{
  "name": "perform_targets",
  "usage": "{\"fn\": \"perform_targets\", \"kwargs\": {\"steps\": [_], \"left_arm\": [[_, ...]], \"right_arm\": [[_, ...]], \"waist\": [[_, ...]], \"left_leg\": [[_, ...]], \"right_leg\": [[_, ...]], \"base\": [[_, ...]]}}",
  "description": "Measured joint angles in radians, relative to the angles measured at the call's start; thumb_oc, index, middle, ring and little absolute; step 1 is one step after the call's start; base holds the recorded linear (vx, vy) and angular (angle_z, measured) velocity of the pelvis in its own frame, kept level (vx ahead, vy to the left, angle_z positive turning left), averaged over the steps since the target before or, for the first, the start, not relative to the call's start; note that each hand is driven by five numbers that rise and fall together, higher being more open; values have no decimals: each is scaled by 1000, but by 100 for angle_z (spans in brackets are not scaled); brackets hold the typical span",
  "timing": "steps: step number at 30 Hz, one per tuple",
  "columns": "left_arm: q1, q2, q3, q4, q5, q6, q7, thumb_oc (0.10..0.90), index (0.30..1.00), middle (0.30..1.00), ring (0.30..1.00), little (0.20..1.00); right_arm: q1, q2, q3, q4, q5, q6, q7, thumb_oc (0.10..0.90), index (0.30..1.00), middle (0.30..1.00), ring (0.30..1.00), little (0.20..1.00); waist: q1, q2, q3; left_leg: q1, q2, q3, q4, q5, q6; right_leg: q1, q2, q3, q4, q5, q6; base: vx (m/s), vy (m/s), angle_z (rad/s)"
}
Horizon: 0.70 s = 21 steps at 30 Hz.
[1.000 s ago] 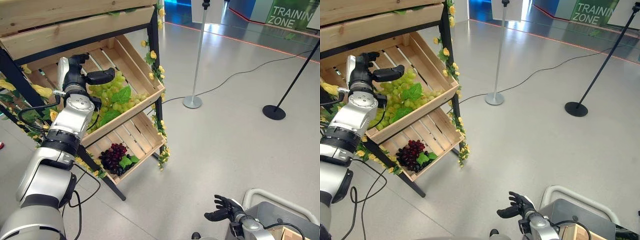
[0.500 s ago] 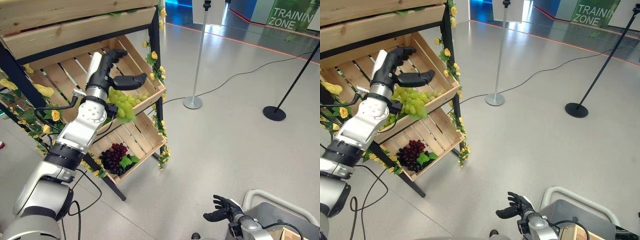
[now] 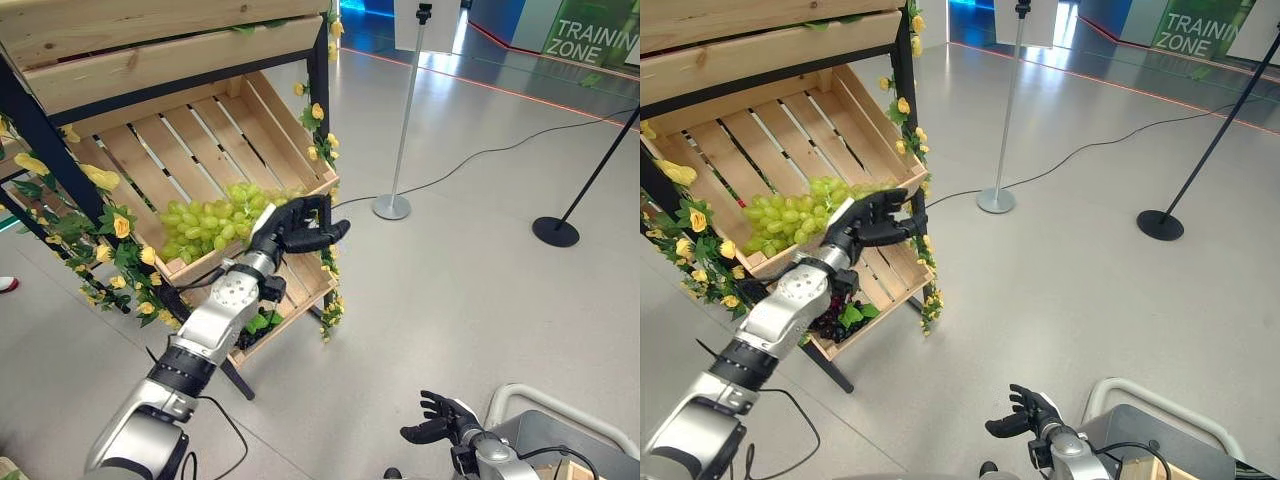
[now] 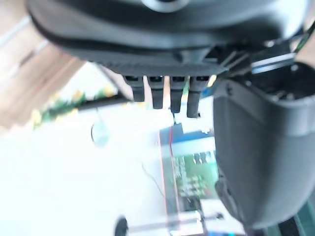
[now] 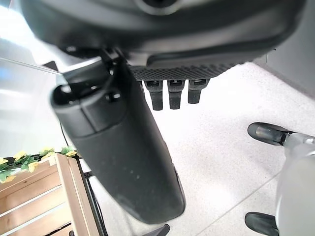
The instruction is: Pick up the fruits from the basket on one side to the basket on the other side
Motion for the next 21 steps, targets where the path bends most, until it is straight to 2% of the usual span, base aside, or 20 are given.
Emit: {"fn": "perform_targets", "kwargs": {"steps": [4, 6, 7, 8, 9, 10, 11, 12, 14, 15, 16, 17, 18, 19, 21], "left_arm": [[93, -49, -4, -81, -45, -56, -57, 800, 900, 900, 900, 900], [115, -58, -5, -83, -53, -84, -85, 800, 900, 900, 900, 900], [121, -58, -4, -81, -53, -96, -91, 800, 900, 900, 900, 900], [151, -56, 2, -87, -52, -116, -97, 800, 900, 900, 900, 900], [175, -53, 8, -98, -53, -123, -102, 800, 900, 900, 900, 900], [191, -52, 10, -96, -53, -126, -123, 800, 900, 900, 900, 900], [191, -53, 8, -93, -56, -122, -159, 800, 900, 900, 900, 900], [193, -50, 7, -93, -62, -123, -180, 800, 900, 900, 900, 900], [194, -45, 7, -95, -62, -127, -219, 800, 900, 900, 900, 900], [195, -37, 2, -95, -63, -128, -237, 800, 900, 900, 900, 900], [206, -27, 1, -94, -71, -128, -251, 800, 900, 900, 900, 900], [220, -24, 3, -94, -71, -128, -257, 800, 900, 900, 900, 900], [232, -26, 5, -89, -71, -128, -265, 800, 900, 900, 900, 900], [233, -29, 4, -80, -71, -128, -284, 800, 900, 900, 900, 900], [234, -30, 5, -66, -71, -128, -320, 800, 900, 900, 900, 900]], "right_arm": [[-3, 0, -1, -5, 0, 3, 0, 800, 900, 900, 900, 900], [-10, 0, -2, -4, -1, 9, 0, 800, 900, 900, 900, 900], [-13, 0, -1, -5, -4, 12, 0, 800, 900, 900, 900, 900], [-28, -2, 11, -1, -13, 22, 0, 800, 900, 900, 900, 900], [-37, -8, 14, -1, -21, 23, 0, 800, 900, 900, 900, 900], [-55, -20, 6, 10, -33, 21, 0, 800, 900, 900, 900, 900], [-71, -28, -15, 34, -40, 21, -4, 800, 900, 900, 900, 900], [-72, -23, -28, 42, -40, 22, -15, 800, 900, 900, 900, 900], [-64, -11, -34, 41, -40, 21, -20, 800, 900, 900, 900, 900], [-55, 2, -36, 37, -41, 21, -20, 800, 900, 900, 900, 900], [-50, 19, -36, 37, -41, 22, -18, 800, 900, 900, 900, 900], [-50, 31, -36, 38, -41, 23, -13, 800, 900, 900, 900, 900], [-50, 39, -35, 38, -42, 22, 2, 800, 900, 900, 900, 900], [-49, 40, -35, 39, -42, 22, 14, 800, 900, 900, 900, 900], [-47, 43, -34, 58, -42, 20, 27, 800, 900, 900, 900, 900]], "waist": [[7, -1, 0], [21, -7, 3], [38, -19, 11], [73, -50, 22], [104, -54, 19], [115, -45, 24], [86, -5, 25], [85, -3, 29], [72, -13, 28], [60, -27, 32], [66, -31, 36], [78, -21, 41], [82, 5, 57], [81, 28, 71], [85, 35, 74]], "left_leg": [[10, 1, 19, 1, -2, 0], [4, -4, -2, 35, -14, -8], [-1, -17, -63, 62, -24, -6], [-27, -68, -213, 126, -62, 30], [-20, -98, -295, 108, -73, 47], [-22, -107, -318, 81, -75, 49], [-31, -97, -277, 57, -67, 48], [-22, -99, -277, 50, -45, 38], [-27, -127, -246, 39, -40, 64], [-21, -146, -214, 21, -23, 78], [-17, -134, -158, 1, 2, 91], [-19, -123, -112, 1, -3, 97], [-20, -95, -78, 2, -5, 99], [-18, -73, -66, 2, -6, 98], [-21, -65, -49, 2, -7, 94]], "right_leg": [[-4, 6, 26, 0, 0, 0], [-18, 12, 60, 1, -1, -8], [-20, 2, 106, 4, -4, -6], [-30, -18, 202, 12, 11, -10], [-51, -27, 250, 16, 17, -4], [-65, -26, 282, 12, 28, 12], [-61, -11, 277, 6, 34, 22], [-67, -16, 283, 6, 38, 31], [-93, -48, 272, 14, 42, 39], [-120, -67, 255, 32, 43, 39], [-149, -100, 177, 57, 21, 52], [-179, -115, 112, 95, 6, 34], [-202, -109, 59, 177, 4, 38], [-216, -104, 39, 271, 3, 37], [-185, -110, 21, 314, -18, 47]], "base": [[-28, 11, -16], [-68, 136, -38], [-72, 160, -88], [-56, 181, -123], [-74, 276, -158], [-82, 283, -107], [-88, 231, -70], [-86, 189, -44], [-94, 174, -53], [-118, 146, -62], [-160, 177, -97], [-111, 117, -114], [-101, 80, -97], [-49, 9, -61], [-9, -64, -38]]}}
